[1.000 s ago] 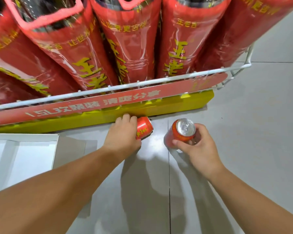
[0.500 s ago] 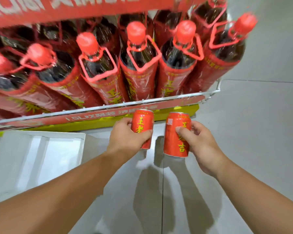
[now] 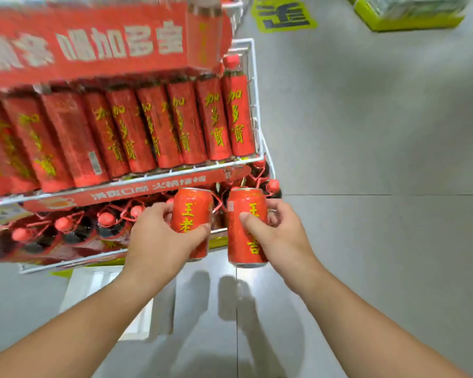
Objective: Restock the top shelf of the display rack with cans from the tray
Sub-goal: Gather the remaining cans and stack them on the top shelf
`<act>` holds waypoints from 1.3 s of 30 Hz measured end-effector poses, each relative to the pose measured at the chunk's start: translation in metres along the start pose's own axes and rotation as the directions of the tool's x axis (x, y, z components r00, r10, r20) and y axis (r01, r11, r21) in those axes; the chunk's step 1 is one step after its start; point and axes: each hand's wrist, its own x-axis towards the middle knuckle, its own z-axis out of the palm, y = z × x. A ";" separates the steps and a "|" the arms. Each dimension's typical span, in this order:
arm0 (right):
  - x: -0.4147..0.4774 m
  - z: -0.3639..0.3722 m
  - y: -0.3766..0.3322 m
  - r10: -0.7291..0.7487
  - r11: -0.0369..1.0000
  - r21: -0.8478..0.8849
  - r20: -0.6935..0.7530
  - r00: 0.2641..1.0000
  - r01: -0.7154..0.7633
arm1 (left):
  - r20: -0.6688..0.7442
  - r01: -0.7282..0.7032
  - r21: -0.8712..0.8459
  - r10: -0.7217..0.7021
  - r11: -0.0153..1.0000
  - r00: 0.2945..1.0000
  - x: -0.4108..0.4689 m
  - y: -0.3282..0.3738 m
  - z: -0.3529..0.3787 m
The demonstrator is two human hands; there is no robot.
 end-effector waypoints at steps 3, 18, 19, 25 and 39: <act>-0.032 -0.005 -0.075 -0.042 0.999 0.013 -0.004 0.999 0.042 | -0.033 -0.061 0.020 0.061 0.998 0.998 -0.012 0.060 -0.055; -0.168 0.016 -0.458 -0.429 0.903 -0.003 -0.102 0.898 0.431 | -0.258 -0.335 -0.020 0.318 0.942 0.912 -0.066 0.348 -0.333; -0.177 0.022 -0.476 -0.447 0.894 -0.006 -0.096 0.890 0.448 | -0.263 -0.341 -0.032 0.322 0.939 0.910 -0.068 0.357 -0.351; -0.215 0.062 -0.567 -0.535 0.845 -0.039 -0.091 0.840 0.534 | -0.300 -0.407 -0.070 0.370 0.911 0.879 -0.068 0.403 -0.455; -0.170 0.171 -0.670 -0.607 0.789 -0.140 -0.035 0.794 0.598 | -0.480 -0.278 0.002 0.245 0.961 0.843 0.002 0.391 -0.622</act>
